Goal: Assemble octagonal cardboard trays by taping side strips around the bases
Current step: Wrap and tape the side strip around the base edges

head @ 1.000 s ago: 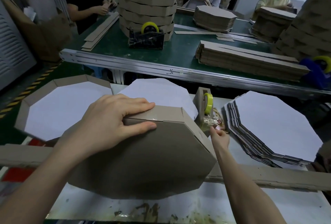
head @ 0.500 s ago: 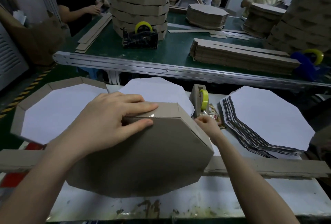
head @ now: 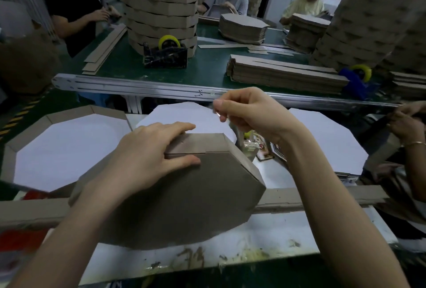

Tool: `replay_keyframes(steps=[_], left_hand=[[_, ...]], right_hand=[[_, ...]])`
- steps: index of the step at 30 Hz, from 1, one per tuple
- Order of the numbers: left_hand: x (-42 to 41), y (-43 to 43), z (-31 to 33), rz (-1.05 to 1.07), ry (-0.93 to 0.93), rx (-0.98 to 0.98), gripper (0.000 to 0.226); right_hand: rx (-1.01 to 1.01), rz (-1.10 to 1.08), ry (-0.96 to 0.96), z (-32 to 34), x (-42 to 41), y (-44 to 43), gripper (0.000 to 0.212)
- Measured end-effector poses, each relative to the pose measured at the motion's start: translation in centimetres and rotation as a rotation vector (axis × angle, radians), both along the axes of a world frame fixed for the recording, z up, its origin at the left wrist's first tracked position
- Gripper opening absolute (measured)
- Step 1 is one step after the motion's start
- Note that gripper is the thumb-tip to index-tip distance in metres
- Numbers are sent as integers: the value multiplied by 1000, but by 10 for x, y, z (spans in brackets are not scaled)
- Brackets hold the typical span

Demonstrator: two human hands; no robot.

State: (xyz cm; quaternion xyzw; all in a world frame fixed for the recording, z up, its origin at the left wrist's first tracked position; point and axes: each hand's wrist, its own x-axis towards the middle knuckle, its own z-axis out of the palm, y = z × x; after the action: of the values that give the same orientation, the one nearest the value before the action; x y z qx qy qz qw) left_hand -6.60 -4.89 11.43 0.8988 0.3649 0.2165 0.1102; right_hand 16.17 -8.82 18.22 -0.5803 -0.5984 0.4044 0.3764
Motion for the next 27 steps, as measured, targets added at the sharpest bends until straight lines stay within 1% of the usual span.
replay_keyframes(steps=[2,4,8,16,20,23,25,27], left_hand=[[-3,-3,-1,-3,-1,-5,84],[-4,-6,-2,-3,16,-23,85],[-7,-13,-4,12,16,-15,87],[-8,-18,-4,17,9,35,87],[-10,-20,-3,8,2,73,84],[-9,-20,-3,3,11,84,82],[-9,-20,-3,-5,-7,60,80],[-8,-18,-4,-35,-67,-44,78]], right_hand=[[-64,60,-6,1,-8,-4,20],[-130,89,-78,-2,-13,-7,23],[-187,20,-244,-8,-13,-15,30],[-186,-71,-376,-6,-11,-28,32],[-141,-109,-364,-5,-8,-32,38],[-90,-99,-381,-2,-5,-33,38],[-47,-54,-269,-1,-4,-33,32],[-16,56,-126,0,-6,-35,19]])
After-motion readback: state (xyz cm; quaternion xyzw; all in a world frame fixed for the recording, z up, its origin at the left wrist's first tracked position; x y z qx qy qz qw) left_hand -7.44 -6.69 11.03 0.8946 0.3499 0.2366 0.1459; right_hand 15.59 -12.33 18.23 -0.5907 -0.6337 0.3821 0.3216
